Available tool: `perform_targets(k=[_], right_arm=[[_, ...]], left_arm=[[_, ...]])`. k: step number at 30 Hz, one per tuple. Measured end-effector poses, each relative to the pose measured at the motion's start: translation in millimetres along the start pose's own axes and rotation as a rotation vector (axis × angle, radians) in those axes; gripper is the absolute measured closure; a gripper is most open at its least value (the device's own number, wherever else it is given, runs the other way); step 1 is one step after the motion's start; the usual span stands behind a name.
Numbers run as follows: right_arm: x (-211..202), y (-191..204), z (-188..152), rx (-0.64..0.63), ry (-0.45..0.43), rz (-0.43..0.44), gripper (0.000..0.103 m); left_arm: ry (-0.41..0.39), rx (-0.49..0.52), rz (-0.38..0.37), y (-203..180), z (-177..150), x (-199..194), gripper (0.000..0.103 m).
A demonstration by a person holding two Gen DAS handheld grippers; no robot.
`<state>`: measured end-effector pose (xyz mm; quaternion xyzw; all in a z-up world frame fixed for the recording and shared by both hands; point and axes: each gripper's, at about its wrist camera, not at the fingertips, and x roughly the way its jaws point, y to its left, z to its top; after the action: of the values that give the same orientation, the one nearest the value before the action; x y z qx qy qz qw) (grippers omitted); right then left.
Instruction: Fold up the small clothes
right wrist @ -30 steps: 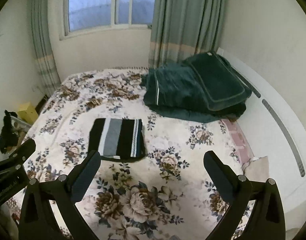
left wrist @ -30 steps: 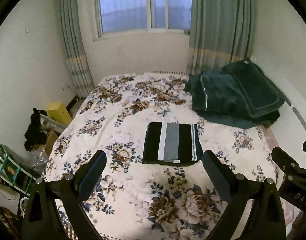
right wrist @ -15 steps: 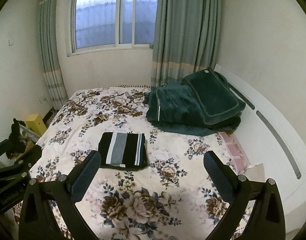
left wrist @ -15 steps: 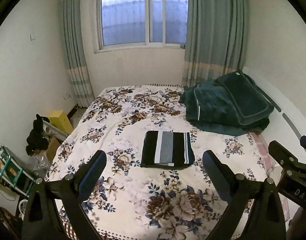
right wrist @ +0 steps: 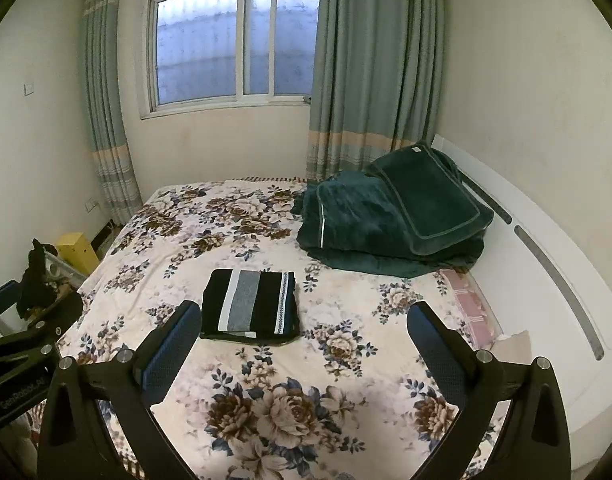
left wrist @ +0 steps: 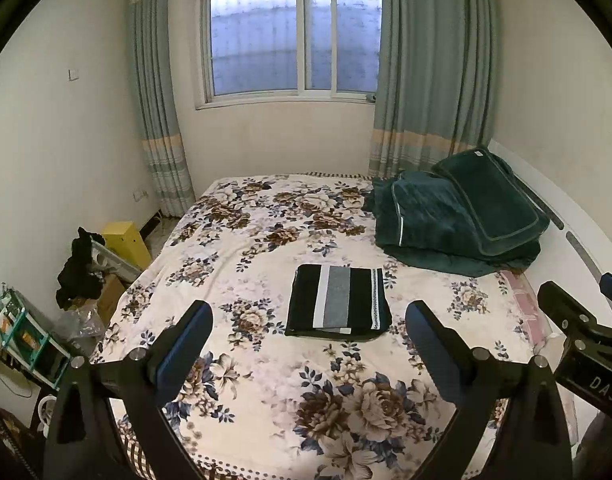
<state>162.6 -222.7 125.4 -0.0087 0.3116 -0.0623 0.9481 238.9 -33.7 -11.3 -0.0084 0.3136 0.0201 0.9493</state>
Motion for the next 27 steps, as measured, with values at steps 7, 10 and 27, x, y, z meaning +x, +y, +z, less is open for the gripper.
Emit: perform_targets(k=[7, 10, 27], right_arm=[[6.6, 4.2, 6.0, -0.018, 0.010, 0.029, 0.000], [11.0, 3.4, 8.8, -0.022, 0.016, 0.037, 0.000], [11.9, 3.5, 3.6, -0.017, 0.025, 0.053, 0.000]], left_arm=[[0.009, 0.004, 0.015, -1.5, -2.2, -0.7, 0.004], [0.009, 0.003, 0.021, -1.2, -2.4, -2.0, 0.004], [-0.010, 0.004, 0.027, -1.7, 1.9, -8.1, 0.004]])
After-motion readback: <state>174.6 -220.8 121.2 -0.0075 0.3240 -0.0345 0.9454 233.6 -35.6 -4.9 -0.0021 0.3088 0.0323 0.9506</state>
